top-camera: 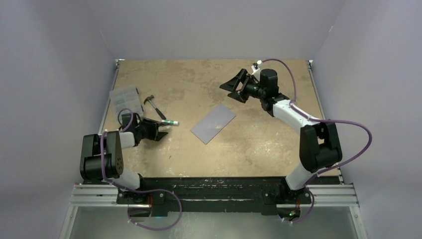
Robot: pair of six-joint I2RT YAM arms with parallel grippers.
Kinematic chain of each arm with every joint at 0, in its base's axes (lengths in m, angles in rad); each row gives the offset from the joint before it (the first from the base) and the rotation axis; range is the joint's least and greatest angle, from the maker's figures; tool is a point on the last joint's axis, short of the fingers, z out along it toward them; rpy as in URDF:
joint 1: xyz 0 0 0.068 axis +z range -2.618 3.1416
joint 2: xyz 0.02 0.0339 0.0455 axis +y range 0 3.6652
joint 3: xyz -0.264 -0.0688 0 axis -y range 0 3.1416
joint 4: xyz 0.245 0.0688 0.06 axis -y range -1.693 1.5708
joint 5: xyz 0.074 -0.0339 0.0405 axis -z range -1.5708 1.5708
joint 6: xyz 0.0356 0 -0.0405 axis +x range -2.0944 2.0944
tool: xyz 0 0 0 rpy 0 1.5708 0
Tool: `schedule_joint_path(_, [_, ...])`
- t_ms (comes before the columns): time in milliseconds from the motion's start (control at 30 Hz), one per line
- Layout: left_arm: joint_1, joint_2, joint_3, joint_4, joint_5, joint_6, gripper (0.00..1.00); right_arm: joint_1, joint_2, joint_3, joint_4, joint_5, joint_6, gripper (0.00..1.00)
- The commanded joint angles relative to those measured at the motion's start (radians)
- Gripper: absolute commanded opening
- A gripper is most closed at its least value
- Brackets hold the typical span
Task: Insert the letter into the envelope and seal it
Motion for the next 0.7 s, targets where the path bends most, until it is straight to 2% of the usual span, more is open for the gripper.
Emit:
schedule_joint_path(0, [0.008, -0.011, 0.046, -0.050, -0.049, 0.054, 0.46, -0.004, 0.000, 0.039, 0.047, -0.029, 0.004, 0.84])
schedule_joint_path(300, [0.007, -0.025, 0.101, -0.086, -0.046, 0.140, 0.48, -0.005, -0.013, 0.013, 0.062, -0.042, 0.012, 0.83])
schedule_joint_path(467, [0.001, -0.105, 0.172, -0.182, -0.036, 0.229, 0.52, -0.004, -0.034, 0.009, 0.046, -0.030, -0.008, 0.83])
schedule_joint_path(567, [-0.052, -0.196, 0.291, -0.380, -0.100, 0.360, 0.61, -0.004, -0.053, 0.035, -0.022, 0.016, -0.075, 0.83])
schedule_joint_path(633, [-0.136, -0.240, 0.393, -0.497, -0.208, 0.447, 0.65, -0.006, -0.071, 0.073, -0.123, 0.100, -0.166, 0.84])
schedule_joint_path(667, [-0.173, -0.247, 0.442, -0.544, -0.250, 0.487, 0.76, -0.006, -0.081, 0.093, -0.168, 0.148, -0.212, 0.84])
